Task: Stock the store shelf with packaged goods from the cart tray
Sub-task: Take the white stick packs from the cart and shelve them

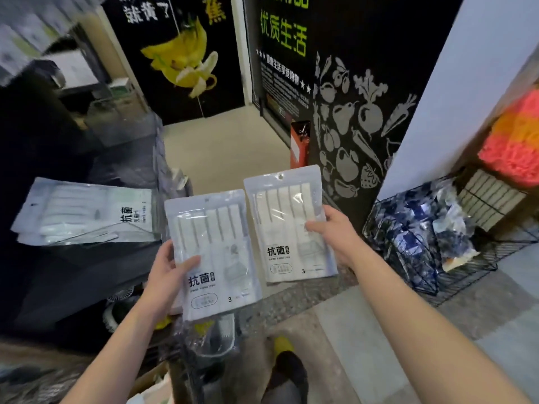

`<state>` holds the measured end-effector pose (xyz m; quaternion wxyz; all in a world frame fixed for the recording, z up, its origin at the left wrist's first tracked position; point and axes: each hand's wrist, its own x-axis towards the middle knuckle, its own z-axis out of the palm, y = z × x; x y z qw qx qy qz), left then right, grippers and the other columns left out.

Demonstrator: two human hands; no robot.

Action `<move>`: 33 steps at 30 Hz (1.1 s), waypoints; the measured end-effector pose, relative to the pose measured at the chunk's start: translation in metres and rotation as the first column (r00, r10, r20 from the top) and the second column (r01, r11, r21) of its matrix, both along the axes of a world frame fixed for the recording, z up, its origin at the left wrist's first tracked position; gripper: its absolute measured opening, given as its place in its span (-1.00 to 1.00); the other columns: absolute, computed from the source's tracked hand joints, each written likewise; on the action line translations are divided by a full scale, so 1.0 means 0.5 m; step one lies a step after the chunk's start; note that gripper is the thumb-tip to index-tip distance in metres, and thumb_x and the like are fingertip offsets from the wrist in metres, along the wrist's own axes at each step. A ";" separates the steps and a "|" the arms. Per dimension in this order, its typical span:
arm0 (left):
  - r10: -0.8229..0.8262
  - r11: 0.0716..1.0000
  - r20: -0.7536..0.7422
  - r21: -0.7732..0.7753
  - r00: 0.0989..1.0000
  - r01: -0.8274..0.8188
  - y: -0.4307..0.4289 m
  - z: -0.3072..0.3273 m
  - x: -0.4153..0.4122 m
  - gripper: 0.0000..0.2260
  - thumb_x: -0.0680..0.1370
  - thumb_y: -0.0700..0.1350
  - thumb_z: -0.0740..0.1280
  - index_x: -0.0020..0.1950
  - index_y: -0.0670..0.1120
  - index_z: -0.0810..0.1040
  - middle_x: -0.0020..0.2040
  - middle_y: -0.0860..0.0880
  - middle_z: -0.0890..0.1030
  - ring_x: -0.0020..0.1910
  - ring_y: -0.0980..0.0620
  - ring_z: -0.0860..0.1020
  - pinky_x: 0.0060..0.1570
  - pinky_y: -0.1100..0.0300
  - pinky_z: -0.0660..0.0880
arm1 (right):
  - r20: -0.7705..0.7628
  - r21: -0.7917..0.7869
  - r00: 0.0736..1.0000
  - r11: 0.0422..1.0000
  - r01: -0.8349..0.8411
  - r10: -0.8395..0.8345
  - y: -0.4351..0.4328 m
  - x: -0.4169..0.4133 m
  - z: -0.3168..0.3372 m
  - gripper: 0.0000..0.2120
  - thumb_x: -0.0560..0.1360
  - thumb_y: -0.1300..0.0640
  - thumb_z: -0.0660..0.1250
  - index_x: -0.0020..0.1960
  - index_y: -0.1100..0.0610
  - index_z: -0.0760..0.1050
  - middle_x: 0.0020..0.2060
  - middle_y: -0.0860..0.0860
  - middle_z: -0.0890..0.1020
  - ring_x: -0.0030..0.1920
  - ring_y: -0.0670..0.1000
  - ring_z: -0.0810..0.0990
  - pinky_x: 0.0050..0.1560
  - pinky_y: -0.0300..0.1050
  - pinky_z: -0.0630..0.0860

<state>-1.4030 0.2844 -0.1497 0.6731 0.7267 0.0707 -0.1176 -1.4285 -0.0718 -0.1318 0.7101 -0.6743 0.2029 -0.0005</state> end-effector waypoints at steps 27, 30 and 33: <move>0.722 0.691 0.026 -0.070 0.691 -0.719 -0.034 0.078 0.552 -0.55 0.64 -0.22 0.38 0.45 0.14 0.39 0.18 -0.13 0.73 0.04 -0.26 0.74 0.05 -0.32 0.64 | -0.012 0.069 0.665 0.664 -0.744 0.747 0.188 1.158 0.003 -0.61 0.46 0.46 0.39 0.25 0.23 0.55 0.02 0.12 0.75 -0.07 0.05 0.75 -0.22 -0.18 0.64; 0.819 0.573 0.029 -0.062 0.573 -0.817 -0.061 0.103 0.542 -0.55 0.65 -0.22 0.36 0.46 0.13 0.38 0.18 -0.19 0.72 0.01 -0.24 0.74 -0.04 -0.21 0.67 | -0.011 0.097 0.501 0.500 -0.861 0.865 0.263 1.221 0.026 -0.66 0.47 0.43 0.39 0.20 0.18 0.56 0.03 0.10 0.75 -0.03 0.08 0.75 -0.13 -0.09 0.64; 0.910 0.413 0.043 -0.035 0.412 -0.910 -0.086 0.112 0.518 -0.64 0.65 -0.23 0.35 0.33 0.16 0.45 0.09 -0.24 0.73 -0.07 -0.22 0.75 -0.12 -0.10 0.68 | 0.006 0.107 0.331 0.329 -0.938 0.944 0.345 1.251 0.042 -0.69 0.48 0.42 0.39 0.16 0.15 0.58 0.01 0.08 0.76 -0.02 0.08 0.75 -0.07 -0.03 0.63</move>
